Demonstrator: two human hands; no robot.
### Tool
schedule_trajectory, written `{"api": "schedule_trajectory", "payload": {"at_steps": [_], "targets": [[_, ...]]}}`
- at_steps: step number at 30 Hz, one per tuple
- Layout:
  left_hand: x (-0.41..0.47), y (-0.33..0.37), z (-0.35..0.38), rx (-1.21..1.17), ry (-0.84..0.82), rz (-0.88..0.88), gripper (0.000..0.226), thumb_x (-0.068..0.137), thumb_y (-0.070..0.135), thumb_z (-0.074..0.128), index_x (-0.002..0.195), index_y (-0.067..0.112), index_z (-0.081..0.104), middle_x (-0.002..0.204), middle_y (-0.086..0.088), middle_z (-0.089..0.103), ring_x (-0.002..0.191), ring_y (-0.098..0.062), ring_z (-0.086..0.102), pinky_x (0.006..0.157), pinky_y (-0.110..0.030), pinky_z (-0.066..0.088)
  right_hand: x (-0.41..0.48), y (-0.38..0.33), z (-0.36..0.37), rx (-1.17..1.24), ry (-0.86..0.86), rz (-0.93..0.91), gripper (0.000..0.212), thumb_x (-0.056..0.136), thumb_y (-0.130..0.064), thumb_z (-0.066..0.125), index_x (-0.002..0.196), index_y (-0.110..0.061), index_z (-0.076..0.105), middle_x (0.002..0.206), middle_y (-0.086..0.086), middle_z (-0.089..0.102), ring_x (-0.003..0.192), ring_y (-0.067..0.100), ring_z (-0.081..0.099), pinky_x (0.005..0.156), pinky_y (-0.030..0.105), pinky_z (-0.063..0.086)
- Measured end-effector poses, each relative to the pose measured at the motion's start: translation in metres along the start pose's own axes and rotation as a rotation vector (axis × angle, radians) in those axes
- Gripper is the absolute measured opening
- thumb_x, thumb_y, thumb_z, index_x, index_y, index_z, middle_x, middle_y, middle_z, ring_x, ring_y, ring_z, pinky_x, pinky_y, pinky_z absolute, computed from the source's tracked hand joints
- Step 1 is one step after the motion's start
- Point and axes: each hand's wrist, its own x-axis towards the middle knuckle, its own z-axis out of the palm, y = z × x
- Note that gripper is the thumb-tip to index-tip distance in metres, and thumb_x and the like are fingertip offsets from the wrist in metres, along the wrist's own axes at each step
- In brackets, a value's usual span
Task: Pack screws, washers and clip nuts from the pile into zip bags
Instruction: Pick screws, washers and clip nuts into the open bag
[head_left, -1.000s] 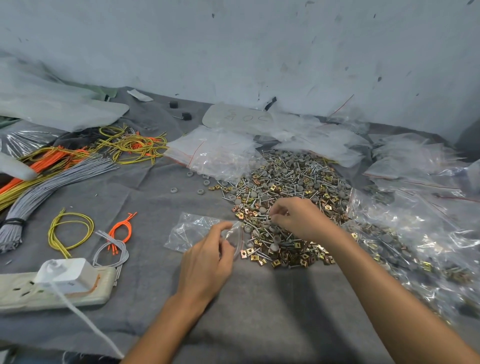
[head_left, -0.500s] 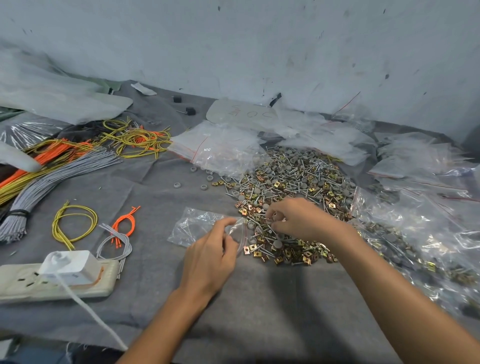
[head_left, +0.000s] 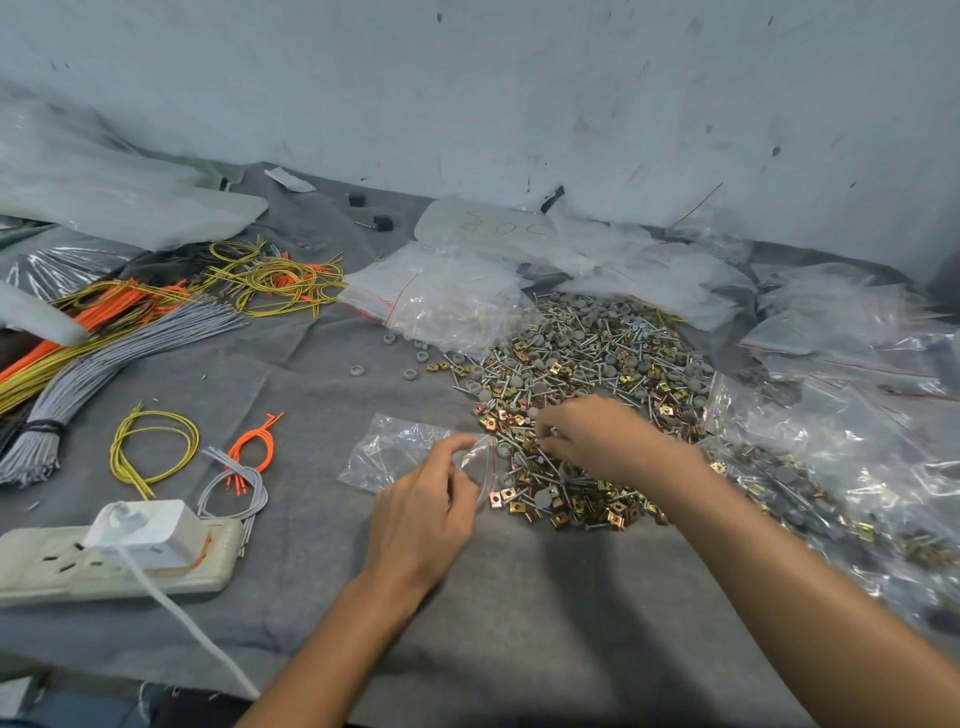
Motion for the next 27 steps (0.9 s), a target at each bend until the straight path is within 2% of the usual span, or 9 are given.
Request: {"api": "schedule_trajectory", "payload": {"at_steps": [3, 7, 9, 11, 13, 16, 20, 23, 27], "targets": [[-0.001, 0.001, -0.001, -0.002, -0.005, 0.001, 0.034, 0.096, 0.019, 0.050, 0.125, 0.035, 0.052, 0.060, 0.021, 0.046, 0.056, -0.003, 0.047, 0.056, -0.030, 0.033, -0.001, 0.001, 0.002, 0.013, 0.015, 0.017, 0.014, 0.103, -0.029, 0.050, 0.101, -0.024, 0.063, 0.081, -0.010, 0.065, 0.066, 0.007, 0.059, 0.062, 0.029, 0.054], [0.000, 0.001, -0.001, 0.006, -0.006, -0.005, 0.034, 0.096, 0.018, 0.051, 0.126, 0.034, 0.053, 0.061, 0.021, 0.046, 0.057, -0.005, 0.047, 0.056, -0.030, 0.033, -0.004, 0.005, 0.000, 0.078, 0.059, 0.053, 0.018, 0.105, -0.030, 0.048, 0.104, -0.022, 0.065, 0.087, -0.009, 0.066, 0.072, 0.008, 0.061, 0.072, 0.036, 0.058], [0.000, 0.002, -0.001, 0.009, -0.005, -0.009, 0.034, 0.096, 0.016, 0.052, 0.126, 0.034, 0.053, 0.062, 0.021, 0.046, 0.058, -0.005, 0.046, 0.057, -0.030, 0.033, -0.006, 0.008, 0.000, 0.175, 0.080, 0.098, 0.017, 0.104, -0.030, 0.050, 0.103, -0.025, 0.066, 0.084, -0.010, 0.066, 0.064, 0.005, 0.060, 0.065, 0.031, 0.056], [0.000, 0.002, -0.001, 0.011, -0.007, -0.012, 0.034, 0.096, 0.016, 0.053, 0.125, 0.034, 0.053, 0.064, 0.019, 0.047, 0.059, -0.007, 0.047, 0.057, -0.031, 0.034, -0.010, 0.013, 0.003, 0.327, 0.108, 0.144, 0.013, 0.103, -0.031, 0.053, 0.101, -0.029, 0.066, 0.080, -0.010, 0.068, 0.051, -0.001, 0.052, 0.049, 0.021, 0.046], [0.000, 0.002, -0.001, 0.013, -0.005, -0.014, 0.034, 0.096, 0.015, 0.053, 0.124, 0.034, 0.053, 0.064, 0.018, 0.047, 0.059, -0.009, 0.048, 0.057, -0.032, 0.035, -0.013, 0.017, 0.006, 0.548, 0.151, 0.188, 0.012, 0.102, -0.031, 0.056, 0.099, -0.029, 0.067, 0.075, -0.007, 0.069, 0.048, 0.001, 0.051, 0.046, 0.020, 0.042], [0.000, 0.002, -0.001, 0.018, -0.002, -0.015, 0.035, 0.095, 0.015, 0.053, 0.125, 0.034, 0.054, 0.065, 0.018, 0.049, 0.058, -0.008, 0.048, 0.057, -0.031, 0.035, -0.017, 0.020, 0.008, 1.030, 0.187, 0.280, 0.012, 0.100, -0.021, 0.060, 0.102, -0.018, 0.072, 0.082, 0.001, 0.071, 0.070, 0.012, 0.068, 0.064, 0.026, 0.058], [-0.001, 0.002, 0.000, 0.015, -0.004, -0.019, 0.036, 0.095, 0.016, 0.053, 0.125, 0.036, 0.053, 0.067, 0.016, 0.053, 0.060, -0.009, 0.050, 0.057, -0.032, 0.036, -0.021, 0.017, 0.007, 1.574, 0.186, 0.371, 0.019, 0.094, -0.013, 0.067, 0.107, 0.000, 0.071, 0.084, 0.008, 0.070, 0.076, 0.020, 0.070, 0.071, 0.029, 0.060], [-0.001, 0.002, 0.000, 0.009, 0.008, -0.006, 0.036, 0.095, 0.016, 0.054, 0.124, 0.038, 0.051, 0.068, 0.014, 0.056, 0.059, -0.007, 0.050, 0.057, -0.029, 0.035, -0.025, 0.016, 0.004, 1.750, 0.166, 0.389, 0.037, 0.077, -0.016, 0.074, 0.108, 0.003, 0.069, 0.081, 0.006, 0.073, 0.074, 0.019, 0.071, 0.066, 0.027, 0.060], [-0.001, 0.001, 0.000, 0.005, 0.004, -0.003, 0.036, 0.095, 0.018, 0.053, 0.124, 0.040, 0.049, 0.068, 0.015, 0.055, 0.058, -0.008, 0.050, 0.056, -0.031, 0.037, -0.028, 0.015, 0.002, 1.814, 0.163, 0.392, 0.035, 0.073, -0.011, 0.076, 0.105, 0.001, 0.067, 0.088, 0.010, 0.074, 0.075, 0.018, 0.071, 0.065, 0.027, 0.060]]}}
